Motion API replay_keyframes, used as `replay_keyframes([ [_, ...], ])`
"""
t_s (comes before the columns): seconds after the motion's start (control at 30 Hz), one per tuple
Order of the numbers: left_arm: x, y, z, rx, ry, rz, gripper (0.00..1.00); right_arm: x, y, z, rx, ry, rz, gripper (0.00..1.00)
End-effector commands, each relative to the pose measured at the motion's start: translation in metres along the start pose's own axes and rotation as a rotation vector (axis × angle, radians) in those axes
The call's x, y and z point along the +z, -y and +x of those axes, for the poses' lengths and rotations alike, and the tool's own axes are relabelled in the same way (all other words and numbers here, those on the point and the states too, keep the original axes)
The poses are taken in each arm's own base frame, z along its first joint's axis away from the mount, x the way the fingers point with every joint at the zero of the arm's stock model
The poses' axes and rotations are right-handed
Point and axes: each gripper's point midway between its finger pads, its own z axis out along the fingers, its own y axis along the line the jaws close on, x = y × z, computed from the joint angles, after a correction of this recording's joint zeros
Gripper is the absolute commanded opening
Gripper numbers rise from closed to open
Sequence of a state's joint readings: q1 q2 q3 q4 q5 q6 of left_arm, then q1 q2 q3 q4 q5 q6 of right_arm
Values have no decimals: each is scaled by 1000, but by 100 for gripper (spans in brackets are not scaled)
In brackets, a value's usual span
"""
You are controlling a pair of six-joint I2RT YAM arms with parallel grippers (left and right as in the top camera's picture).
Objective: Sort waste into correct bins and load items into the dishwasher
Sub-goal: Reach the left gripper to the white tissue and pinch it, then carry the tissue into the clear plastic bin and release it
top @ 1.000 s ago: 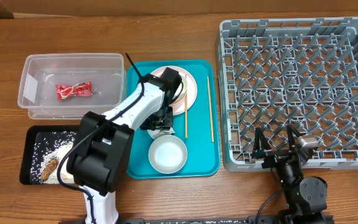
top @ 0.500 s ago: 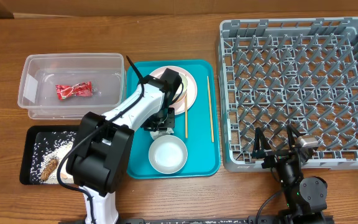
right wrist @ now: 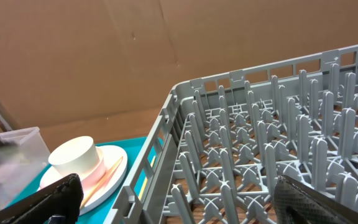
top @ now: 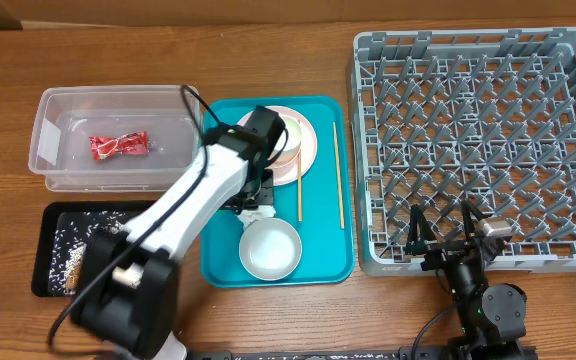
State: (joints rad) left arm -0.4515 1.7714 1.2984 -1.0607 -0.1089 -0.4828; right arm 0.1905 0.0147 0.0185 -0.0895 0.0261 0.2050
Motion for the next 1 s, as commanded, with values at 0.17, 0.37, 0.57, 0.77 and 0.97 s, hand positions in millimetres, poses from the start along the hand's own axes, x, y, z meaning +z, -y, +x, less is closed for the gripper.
replay_keyframes([
  [0.17,-57,-50,-20,-134,193,-28,4,0,1,0,-4,10,1,100],
  [0.37,-67,-98,-44,-305,268,-21,4,0,1,0,-4,10,1,100],
  [0.57,-68,-148,-69,-493,340,2,4,0,1,0,-4,10,2,100],
  [0.77,-71,-177,-90,-598,417,59,4,0,1,0,-4,10,2,100],
  [0.97,-62,-183,-107,-620,448,64,4,0,1,0,-4,10,1,100],
])
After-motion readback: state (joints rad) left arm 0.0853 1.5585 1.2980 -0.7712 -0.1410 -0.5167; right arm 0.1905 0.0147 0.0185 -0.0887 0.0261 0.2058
